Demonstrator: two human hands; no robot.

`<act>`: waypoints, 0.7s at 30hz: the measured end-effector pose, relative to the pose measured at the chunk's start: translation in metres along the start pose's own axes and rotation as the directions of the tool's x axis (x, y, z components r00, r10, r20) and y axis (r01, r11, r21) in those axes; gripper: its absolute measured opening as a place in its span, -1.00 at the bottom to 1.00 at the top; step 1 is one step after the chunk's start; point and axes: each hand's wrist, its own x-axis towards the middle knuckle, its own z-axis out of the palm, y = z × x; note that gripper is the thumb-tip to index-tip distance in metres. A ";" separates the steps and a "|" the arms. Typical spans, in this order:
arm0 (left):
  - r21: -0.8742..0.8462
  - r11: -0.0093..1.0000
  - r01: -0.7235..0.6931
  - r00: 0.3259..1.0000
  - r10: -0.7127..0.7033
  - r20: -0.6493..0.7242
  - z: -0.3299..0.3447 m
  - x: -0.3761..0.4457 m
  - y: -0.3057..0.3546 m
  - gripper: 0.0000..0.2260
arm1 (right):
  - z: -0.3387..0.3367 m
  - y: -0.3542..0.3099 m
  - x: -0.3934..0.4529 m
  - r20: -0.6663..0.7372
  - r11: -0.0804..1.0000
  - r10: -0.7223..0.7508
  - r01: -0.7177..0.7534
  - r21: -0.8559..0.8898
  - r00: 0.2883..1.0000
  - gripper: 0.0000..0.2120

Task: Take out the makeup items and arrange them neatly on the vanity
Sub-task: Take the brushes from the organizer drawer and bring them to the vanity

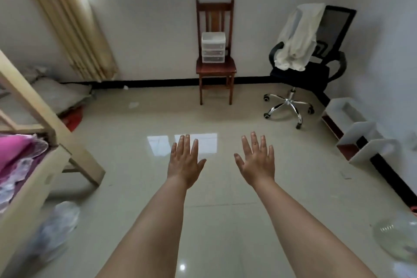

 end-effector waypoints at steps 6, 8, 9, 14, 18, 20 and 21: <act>-0.010 0.993 0.116 0.992 -0.116 0.058 0.017 0.132 -0.047 -0.44 | 0.031 -0.023 0.145 0.068 0.999 -0.035 0.036 -0.011 0.997 -0.43; -0.013 0.992 0.128 0.990 -0.127 0.068 0.017 0.185 -0.062 -0.44 | 0.032 -0.030 0.201 0.072 1.000 -0.011 0.011 -0.008 0.997 -0.44; -0.010 0.992 0.124 0.989 -0.123 0.078 0.015 0.211 -0.068 -0.44 | 0.030 -0.034 0.227 0.075 1.000 0.002 -0.002 -0.004 0.997 -0.44; -0.018 0.994 0.107 0.988 -0.104 0.112 0.006 0.330 -0.085 -0.44 | 0.021 -0.043 0.346 0.076 1.000 0.013 -0.012 -0.002 0.997 -0.44; -0.015 0.998 0.066 0.989 -0.064 0.137 0.012 0.422 -0.089 -0.44 | 0.031 -0.034 0.429 0.112 0.998 0.055 -0.056 0.007 0.992 -0.44; -0.023 0.998 0.064 0.988 -0.060 0.145 0.019 0.472 -0.092 -0.44 | 0.042 -0.023 0.476 0.134 0.997 0.079 -0.079 -0.006 0.988 -0.43; -0.027 0.998 0.060 0.987 -0.055 0.150 0.023 0.499 -0.093 -0.44 | 0.047 -0.016 0.502 0.146 0.996 0.085 -0.083 -0.015 0.986 -0.43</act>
